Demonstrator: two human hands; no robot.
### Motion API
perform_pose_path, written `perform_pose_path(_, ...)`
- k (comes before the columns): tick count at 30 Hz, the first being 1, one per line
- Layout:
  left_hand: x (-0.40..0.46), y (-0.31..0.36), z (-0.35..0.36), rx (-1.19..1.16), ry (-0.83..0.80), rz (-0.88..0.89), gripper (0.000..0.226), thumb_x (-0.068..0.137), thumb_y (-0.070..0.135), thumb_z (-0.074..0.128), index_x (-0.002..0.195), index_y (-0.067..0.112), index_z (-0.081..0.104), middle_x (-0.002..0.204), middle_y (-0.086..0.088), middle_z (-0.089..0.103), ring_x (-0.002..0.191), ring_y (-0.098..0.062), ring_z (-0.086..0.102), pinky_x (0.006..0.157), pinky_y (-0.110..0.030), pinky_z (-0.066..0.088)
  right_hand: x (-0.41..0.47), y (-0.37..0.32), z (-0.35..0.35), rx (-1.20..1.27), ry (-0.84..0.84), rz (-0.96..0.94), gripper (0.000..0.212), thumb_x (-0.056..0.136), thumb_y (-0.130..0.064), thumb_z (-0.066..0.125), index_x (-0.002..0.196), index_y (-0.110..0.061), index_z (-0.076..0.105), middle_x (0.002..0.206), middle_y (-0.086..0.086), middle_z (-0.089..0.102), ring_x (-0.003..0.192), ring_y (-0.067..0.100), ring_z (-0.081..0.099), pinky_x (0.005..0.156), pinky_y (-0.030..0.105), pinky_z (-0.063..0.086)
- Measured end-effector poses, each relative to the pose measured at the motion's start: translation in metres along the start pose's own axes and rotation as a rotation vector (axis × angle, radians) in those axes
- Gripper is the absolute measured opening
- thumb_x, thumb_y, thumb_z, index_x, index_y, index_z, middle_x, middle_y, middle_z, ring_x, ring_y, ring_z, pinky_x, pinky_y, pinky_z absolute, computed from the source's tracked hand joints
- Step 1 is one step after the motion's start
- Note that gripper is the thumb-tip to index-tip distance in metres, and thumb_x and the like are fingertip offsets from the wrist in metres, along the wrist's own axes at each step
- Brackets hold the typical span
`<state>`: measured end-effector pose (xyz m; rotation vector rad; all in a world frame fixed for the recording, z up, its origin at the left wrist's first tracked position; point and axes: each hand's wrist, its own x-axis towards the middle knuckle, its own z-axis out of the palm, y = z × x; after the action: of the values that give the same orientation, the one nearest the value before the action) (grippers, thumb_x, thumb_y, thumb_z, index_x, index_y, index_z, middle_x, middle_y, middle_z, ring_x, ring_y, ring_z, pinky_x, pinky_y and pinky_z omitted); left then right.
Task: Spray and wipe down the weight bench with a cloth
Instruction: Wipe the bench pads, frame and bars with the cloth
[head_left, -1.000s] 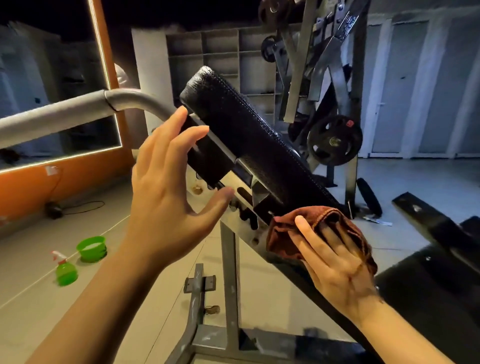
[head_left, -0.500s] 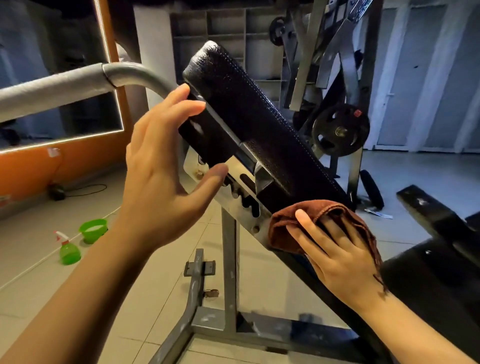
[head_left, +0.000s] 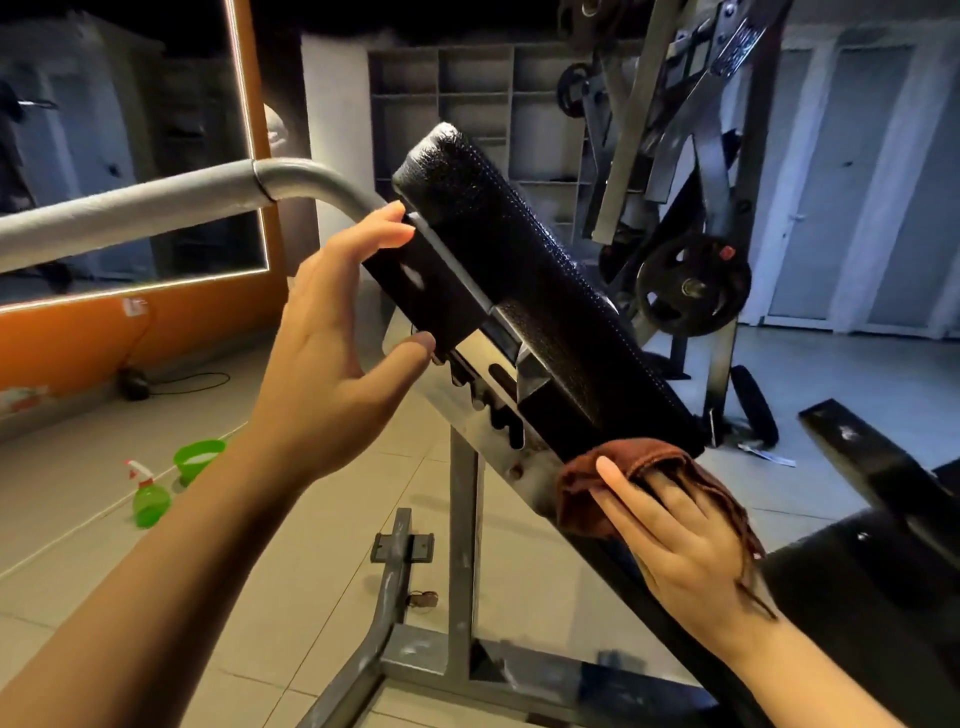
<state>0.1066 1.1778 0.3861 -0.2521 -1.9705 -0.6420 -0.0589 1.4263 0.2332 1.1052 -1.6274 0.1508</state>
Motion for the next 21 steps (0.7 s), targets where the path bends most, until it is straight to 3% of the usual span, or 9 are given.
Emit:
perform_pose_path(2,0.001,0.002,0.000,-0.046,-0.011,-0.022,0.052,0.080,0.039,0.054,0.128,0.037,0.035,0.146,0.013,0.037,0.135,-0.007,0.035,0.108,-0.025,0.027,-0.005,0.002,-0.009,0.019,-0.068,0.007,0.034,0.108,-0.018,0.026,0.131,-0.008,0.049,0.139,0.008,0.052,0.121,0.029,0.049,0.102,0.040,0.038)
perform_pose_path(5,0.002,0.003,-0.006,-0.140,-0.039,-0.041,0.047,0.083,0.042,0.051,0.128,0.040,0.036,0.143,0.018,0.041,0.134,0.002,0.036,0.106,-0.011,0.028,0.009,-0.009,-0.022,0.161,-0.098,0.113,0.041,0.107,-0.031,0.022,0.137,-0.012,0.043,0.147,0.000,0.041,0.130,0.028,0.043,0.116,0.034,0.023)
perform_pose_path(9,-0.004,0.001,-0.012,-0.185,0.019,-0.036,0.041,0.088,0.045,0.044,0.128,0.044,0.037,0.126,0.049,0.040,0.125,0.020,0.035,0.098,0.000,0.028,0.078,-0.035,-0.046,0.469,0.214,0.340,0.038,0.104,-0.030,0.036,0.136,-0.011,0.044,0.145,0.008,0.042,0.136,0.032,0.040,0.115,0.039,0.033)
perform_pose_path(12,-0.008,-0.007,-0.014,-0.200,0.112,-0.077,0.038,0.093,0.039,0.043,0.131,0.042,0.040,0.135,0.034,0.045,0.132,0.006,0.038,0.108,-0.015,0.032,0.163,-0.050,-0.061,0.572,0.411,0.272,0.035,0.102,-0.022,0.043,0.133,-0.008,0.052,0.144,0.017,0.043,0.137,0.030,0.040,0.115,0.037,0.034)
perform_pose_path(14,-0.006,-0.010,-0.020,-0.187,0.166,-0.090,0.037,0.095,0.031,0.042,0.130,0.043,0.041,0.139,0.018,0.048,0.132,-0.001,0.041,0.110,-0.024,0.034,0.208,-0.057,-0.053,0.612,0.330,0.221,0.036,0.099,-0.021,0.049,0.132,-0.008,0.056,0.144,0.019,0.043,0.136,0.031,0.040,0.114,0.040,0.036)
perform_pose_path(17,-0.002,-0.014,-0.031,-0.130,0.220,-0.094,0.038,0.096,0.028,0.040,0.131,0.042,0.041,0.145,0.015,0.043,0.134,0.002,0.037,0.111,-0.020,0.032,0.232,-0.065,-0.031,0.537,0.111,0.187,0.041,0.094,-0.027,0.054,0.133,-0.015,0.057,0.144,0.013,0.045,0.130,0.030,0.046,0.103,0.046,0.047)
perform_pose_path(21,0.012,-0.023,-0.048,0.200,0.196,-0.012,0.044,0.095,0.041,0.034,0.138,0.033,0.042,0.151,0.014,0.031,0.142,-0.002,0.024,0.116,-0.034,0.020,0.217,-0.055,-0.026,0.479,0.141,0.113,0.044,0.097,-0.028,0.048,0.137,-0.013,0.054,0.146,0.018,0.043,0.132,0.033,0.047,0.104,0.043,0.048)
